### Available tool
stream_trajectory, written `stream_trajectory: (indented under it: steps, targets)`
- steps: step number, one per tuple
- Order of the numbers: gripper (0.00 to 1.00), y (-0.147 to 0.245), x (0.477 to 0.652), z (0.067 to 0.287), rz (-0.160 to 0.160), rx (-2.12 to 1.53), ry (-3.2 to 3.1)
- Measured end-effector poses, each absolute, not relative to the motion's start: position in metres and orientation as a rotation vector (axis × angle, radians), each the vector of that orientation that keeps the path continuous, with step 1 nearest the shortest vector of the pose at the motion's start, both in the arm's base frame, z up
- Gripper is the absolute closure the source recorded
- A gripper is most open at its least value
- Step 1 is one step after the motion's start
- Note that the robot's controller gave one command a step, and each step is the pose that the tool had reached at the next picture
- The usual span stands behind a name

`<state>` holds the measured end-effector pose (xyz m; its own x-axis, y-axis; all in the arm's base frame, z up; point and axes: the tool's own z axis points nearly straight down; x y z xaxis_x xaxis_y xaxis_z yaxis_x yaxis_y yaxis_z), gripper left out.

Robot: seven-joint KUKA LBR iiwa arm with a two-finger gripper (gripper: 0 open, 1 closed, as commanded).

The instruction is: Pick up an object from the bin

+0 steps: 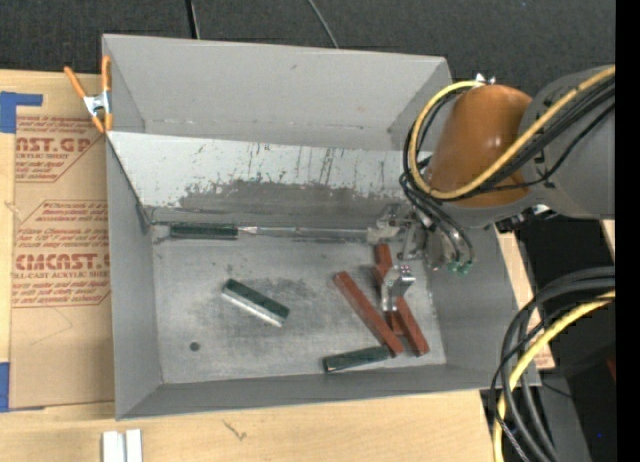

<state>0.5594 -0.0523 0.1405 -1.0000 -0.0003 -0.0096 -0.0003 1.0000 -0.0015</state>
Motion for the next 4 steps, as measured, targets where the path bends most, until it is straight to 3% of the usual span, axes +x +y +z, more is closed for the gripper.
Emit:
stream_trajectory:
  steps: [1, 2, 3, 4]
  targets:
    - [0.00, -0.047, 0.553, 0.101, 0.002, 0.224, 3.135]
    - [0.00, -0.090, 0.565, 0.088, 0.004, 0.214, 3.132]
    - [0.00, -0.108, 0.573, 0.084, -0.004, 0.269, 3.121]
    - [1.00, -0.137, 0.589, 0.074, 0.002, -0.152, 3.129]
